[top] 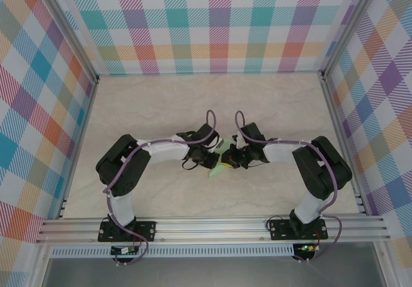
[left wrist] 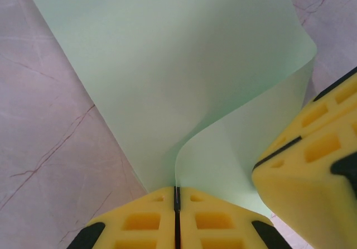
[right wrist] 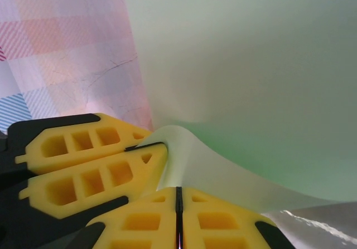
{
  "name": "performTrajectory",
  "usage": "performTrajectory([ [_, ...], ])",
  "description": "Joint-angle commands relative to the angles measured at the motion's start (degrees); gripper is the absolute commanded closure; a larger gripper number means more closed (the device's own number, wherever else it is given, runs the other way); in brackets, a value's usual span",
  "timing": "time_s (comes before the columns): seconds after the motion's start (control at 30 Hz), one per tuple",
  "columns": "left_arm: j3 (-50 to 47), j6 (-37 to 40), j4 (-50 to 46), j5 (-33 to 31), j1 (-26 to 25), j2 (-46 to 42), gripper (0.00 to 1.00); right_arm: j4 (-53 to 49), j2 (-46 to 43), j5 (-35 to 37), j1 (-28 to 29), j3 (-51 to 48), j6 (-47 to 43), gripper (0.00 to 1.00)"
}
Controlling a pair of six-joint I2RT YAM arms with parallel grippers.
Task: Fold a paper plane with a square sheet of paper (pick it up from the middle)
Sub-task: Third fold the triangle at the center of the table.
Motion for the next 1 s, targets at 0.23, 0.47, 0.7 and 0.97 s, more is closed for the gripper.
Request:
performTrajectory([
  [0.23,-1.2,-0.3,-1.3,-0.9,0.7,1.3,0.92,-0.1,2.6,2.2,0.4,-2.1,-0.8,0.91],
  [0.47,-1.3,-0.1,-1.6,-1.2,0.7,1.4,0.92,-3.5,-0.6,3.2,0.5,-0.7,-0.9,0.9],
  [0.7,-1.2,-0.2,-1.6,-1.4,0.7,1.2,0.93,-4.2,-2.8,3.9,-1.2,0.9,-2.7,0.88],
  [0.97,-1.5,0.1,-2.0,-2.3,0.7,1.1,0.94,-2.2,2.9,5.4,-2.5,0.5,-3.2,0.9],
])
